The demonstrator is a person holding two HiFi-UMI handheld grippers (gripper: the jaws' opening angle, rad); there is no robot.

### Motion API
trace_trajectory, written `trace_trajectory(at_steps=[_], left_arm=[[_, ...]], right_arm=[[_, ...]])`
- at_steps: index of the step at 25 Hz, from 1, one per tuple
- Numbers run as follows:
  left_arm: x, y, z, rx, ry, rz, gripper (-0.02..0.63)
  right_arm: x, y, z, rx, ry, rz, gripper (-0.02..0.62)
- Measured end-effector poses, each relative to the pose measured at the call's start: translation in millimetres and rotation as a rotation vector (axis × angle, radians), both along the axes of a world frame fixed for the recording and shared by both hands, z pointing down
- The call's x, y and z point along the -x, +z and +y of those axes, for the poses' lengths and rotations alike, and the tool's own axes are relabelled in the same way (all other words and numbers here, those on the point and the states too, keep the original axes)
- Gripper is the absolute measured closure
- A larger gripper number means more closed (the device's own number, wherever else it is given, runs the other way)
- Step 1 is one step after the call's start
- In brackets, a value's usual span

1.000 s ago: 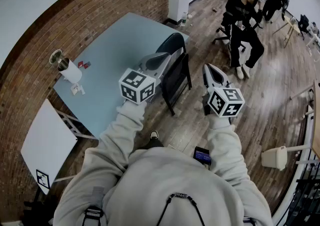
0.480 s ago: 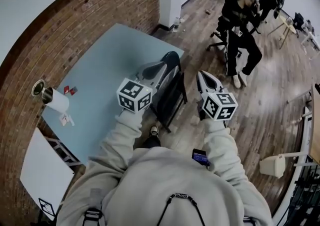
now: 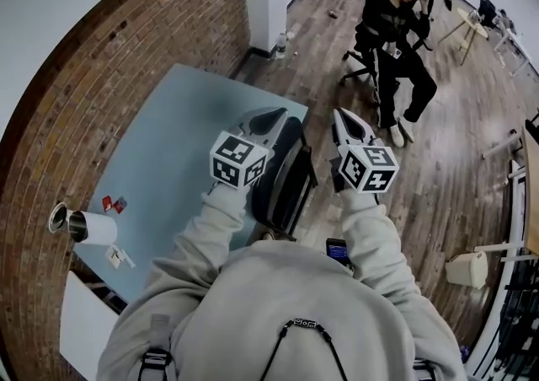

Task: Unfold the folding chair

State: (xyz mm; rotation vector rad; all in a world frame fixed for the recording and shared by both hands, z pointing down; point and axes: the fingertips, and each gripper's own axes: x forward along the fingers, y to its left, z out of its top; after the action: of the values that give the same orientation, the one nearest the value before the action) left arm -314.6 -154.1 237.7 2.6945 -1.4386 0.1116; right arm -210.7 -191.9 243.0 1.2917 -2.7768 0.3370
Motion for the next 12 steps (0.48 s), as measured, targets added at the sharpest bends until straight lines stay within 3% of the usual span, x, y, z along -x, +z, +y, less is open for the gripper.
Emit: trace_trajectory(at_steps=[8, 12], left_arm=[[-1.4, 42.7, -36.2, 0.134, 0.035, -0.032, 0.600], [1.9, 74.6, -62.9, 0.227, 0.039, -0.006, 0.600]], right_arm=[[15.5, 34.1, -36.6, 0.110, -0.025, 0.012, 0.589], [20.0, 67.6, -60.2, 0.166, -0.024, 0.048, 0.589]])
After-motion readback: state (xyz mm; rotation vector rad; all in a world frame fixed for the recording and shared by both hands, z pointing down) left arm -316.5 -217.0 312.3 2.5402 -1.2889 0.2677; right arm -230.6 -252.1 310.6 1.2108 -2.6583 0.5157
